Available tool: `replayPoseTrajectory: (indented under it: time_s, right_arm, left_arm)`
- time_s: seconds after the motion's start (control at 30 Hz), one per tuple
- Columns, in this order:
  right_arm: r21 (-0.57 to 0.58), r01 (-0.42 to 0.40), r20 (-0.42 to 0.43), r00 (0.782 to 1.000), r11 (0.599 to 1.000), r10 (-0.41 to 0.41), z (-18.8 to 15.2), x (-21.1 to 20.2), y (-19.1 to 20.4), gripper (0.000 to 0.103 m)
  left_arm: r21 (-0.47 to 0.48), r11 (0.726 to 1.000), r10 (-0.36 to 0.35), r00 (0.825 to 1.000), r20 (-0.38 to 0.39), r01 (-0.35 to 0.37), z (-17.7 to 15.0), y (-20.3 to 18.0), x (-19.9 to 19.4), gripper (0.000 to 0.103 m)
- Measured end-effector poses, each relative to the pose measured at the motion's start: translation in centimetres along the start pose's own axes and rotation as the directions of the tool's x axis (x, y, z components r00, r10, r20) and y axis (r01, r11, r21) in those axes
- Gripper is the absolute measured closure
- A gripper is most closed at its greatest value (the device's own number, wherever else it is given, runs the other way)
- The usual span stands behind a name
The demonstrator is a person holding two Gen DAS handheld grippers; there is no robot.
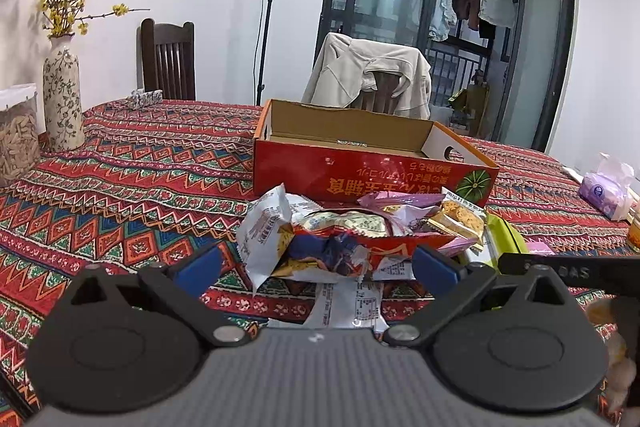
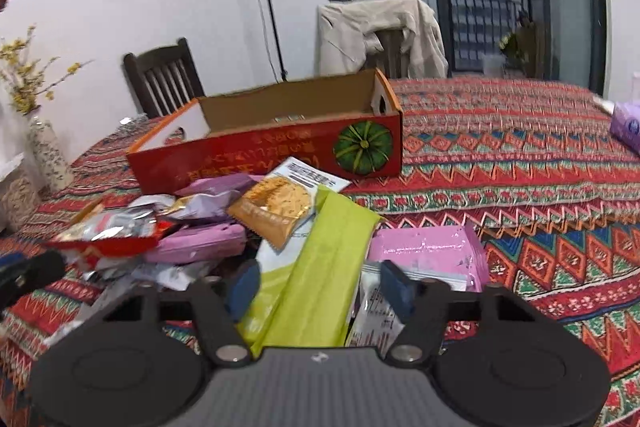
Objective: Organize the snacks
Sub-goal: 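Grasp the lime-green snack bar with the right tool while the left tool grasps a white snack packet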
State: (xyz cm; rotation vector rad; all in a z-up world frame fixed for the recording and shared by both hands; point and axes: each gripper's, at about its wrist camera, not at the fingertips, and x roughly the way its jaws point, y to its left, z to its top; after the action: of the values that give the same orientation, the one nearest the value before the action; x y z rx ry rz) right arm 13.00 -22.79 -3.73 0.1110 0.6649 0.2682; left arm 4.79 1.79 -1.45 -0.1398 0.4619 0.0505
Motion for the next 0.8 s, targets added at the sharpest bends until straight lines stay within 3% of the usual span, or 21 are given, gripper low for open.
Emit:
replayPoseTrajectory:
  time_s: [0.13, 0.2, 0.3, 0.57, 0.8]
  right_arm:
    - [-0.064, 0.032, -0.034, 0.999, 0.997, -0.034, 0.1, 1.6, 0.9, 0.05]
    - [-0.112, 0.023, -0.024, 0.999, 0.993, -0.026, -0.1, 1.5, 1.5, 0.062]
    - [-0.126, 0.015, -0.01, 1.0, 0.992, -0.016, -0.3, 0.8, 1.5, 0.069]
    - [-0.098, 0.002, 0.065, 0.998, 0.995, 0.005, -1.0, -1.7, 0.3, 0.07]
    - [-0.096, -0.005, 0.115, 0.993, 0.995, 0.016, -1.8, -3.6, -0.1, 0.07]
  left_arm:
    - [-0.011, 1.0, 0.004, 1.0, -0.002, -0.004, 0.0, 0.5, 0.2, 0.0]
    - [-0.017, 1.0, 0.006, 1.0, -0.005, -0.006, -0.1, 0.7, 0.3, 0.0]
    - [-0.022, 1.0, 0.004, 1.0, -0.008, -0.004, -0.2, 1.0, 0.3, 0.0]
    - [0.0, 1.0, -0.012, 0.994, -0.105, 0.012, -1.2, 0.2, 1.3, 0.0]
    - [0.035, 0.999, -0.009, 0.976, -0.216, 0.017, -1.6, -1.4, 2.9, 0.0]
